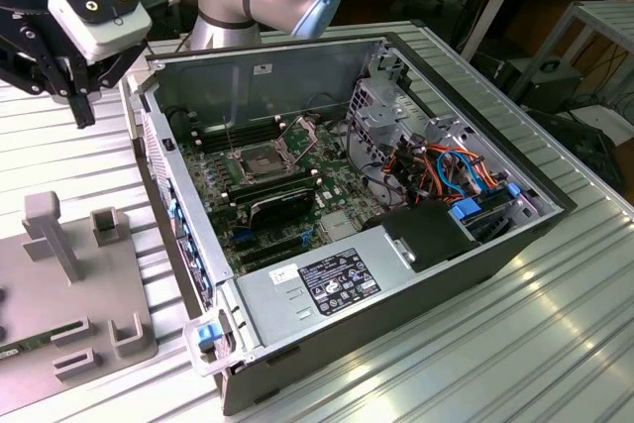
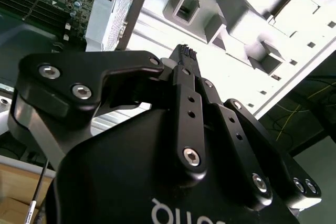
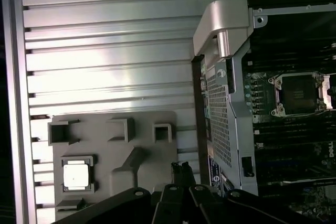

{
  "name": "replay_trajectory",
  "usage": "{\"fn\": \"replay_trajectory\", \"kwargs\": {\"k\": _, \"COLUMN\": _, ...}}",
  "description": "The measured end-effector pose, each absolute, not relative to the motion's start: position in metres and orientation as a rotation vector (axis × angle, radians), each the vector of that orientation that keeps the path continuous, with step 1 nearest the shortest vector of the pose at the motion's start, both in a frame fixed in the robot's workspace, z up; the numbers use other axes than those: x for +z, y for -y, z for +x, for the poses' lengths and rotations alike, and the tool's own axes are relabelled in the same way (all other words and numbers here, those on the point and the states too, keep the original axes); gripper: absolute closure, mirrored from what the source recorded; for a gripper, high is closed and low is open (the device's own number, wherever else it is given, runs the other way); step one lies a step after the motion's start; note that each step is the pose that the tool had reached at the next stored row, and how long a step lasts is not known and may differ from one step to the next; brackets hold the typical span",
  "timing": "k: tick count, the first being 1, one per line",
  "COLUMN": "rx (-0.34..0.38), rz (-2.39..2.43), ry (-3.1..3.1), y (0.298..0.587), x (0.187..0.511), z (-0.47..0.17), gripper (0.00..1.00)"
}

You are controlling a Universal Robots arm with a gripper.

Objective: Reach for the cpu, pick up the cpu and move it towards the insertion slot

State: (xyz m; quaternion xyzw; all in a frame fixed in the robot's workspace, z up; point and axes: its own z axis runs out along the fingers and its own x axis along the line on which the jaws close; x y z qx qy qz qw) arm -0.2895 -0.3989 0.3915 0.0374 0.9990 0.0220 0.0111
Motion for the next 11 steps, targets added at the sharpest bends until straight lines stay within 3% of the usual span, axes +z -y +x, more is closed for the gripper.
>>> {"fn": "replay_trajectory", "kwargs": {"k": 11, "rx": 0.069, "rz": 0.117, "ry": -3.116, "y": 0.399, "x": 0.391, "z": -0.307, "gripper": 0.89}}
